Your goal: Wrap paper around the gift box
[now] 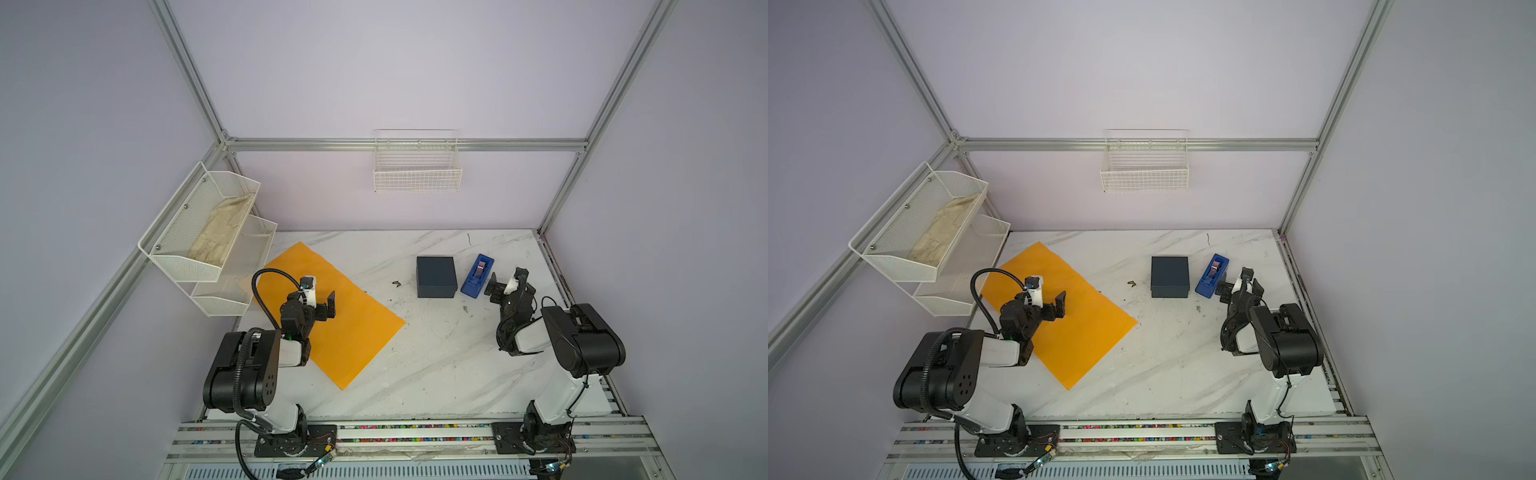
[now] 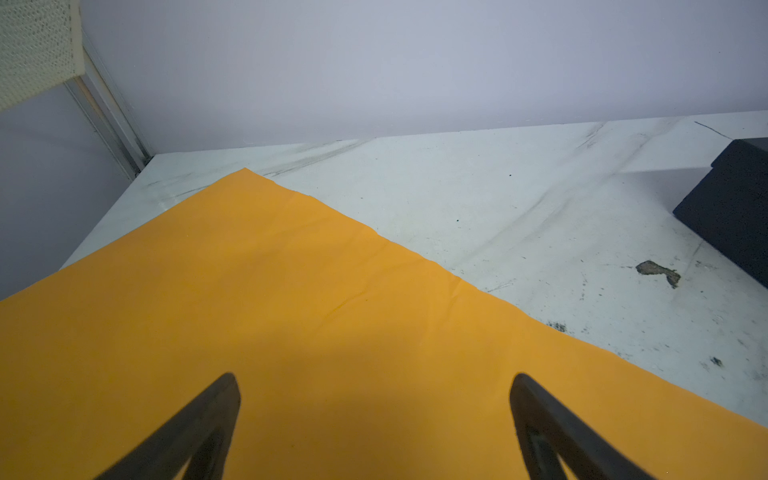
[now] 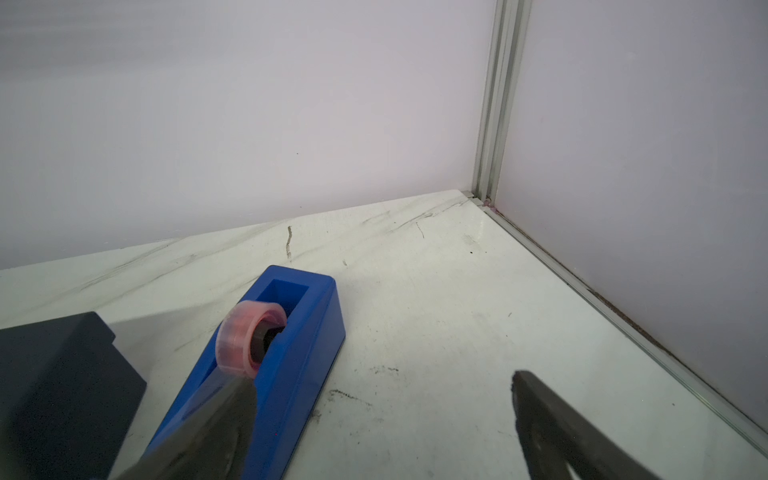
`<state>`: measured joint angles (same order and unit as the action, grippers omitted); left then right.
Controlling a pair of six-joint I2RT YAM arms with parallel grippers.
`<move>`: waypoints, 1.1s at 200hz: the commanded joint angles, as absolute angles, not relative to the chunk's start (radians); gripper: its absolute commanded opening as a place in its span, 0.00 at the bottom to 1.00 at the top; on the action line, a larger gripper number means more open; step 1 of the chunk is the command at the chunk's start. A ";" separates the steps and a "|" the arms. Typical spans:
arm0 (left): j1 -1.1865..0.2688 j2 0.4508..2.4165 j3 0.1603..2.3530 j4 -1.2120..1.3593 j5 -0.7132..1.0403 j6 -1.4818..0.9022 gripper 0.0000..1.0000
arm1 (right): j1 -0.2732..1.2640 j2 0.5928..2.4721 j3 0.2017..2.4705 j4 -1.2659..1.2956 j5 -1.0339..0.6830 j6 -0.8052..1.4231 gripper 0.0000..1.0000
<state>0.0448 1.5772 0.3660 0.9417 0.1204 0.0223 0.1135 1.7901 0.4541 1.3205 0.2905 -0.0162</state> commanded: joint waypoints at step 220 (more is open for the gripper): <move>0.052 1.566 0.357 0.975 0.137 0.044 1.00 | 0.115 1.788 0.460 1.362 0.285 -0.032 0.97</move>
<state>0.0452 1.5772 0.3660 0.9409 0.1242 0.0219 0.1135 1.7901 0.4541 1.3209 0.2905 -0.0166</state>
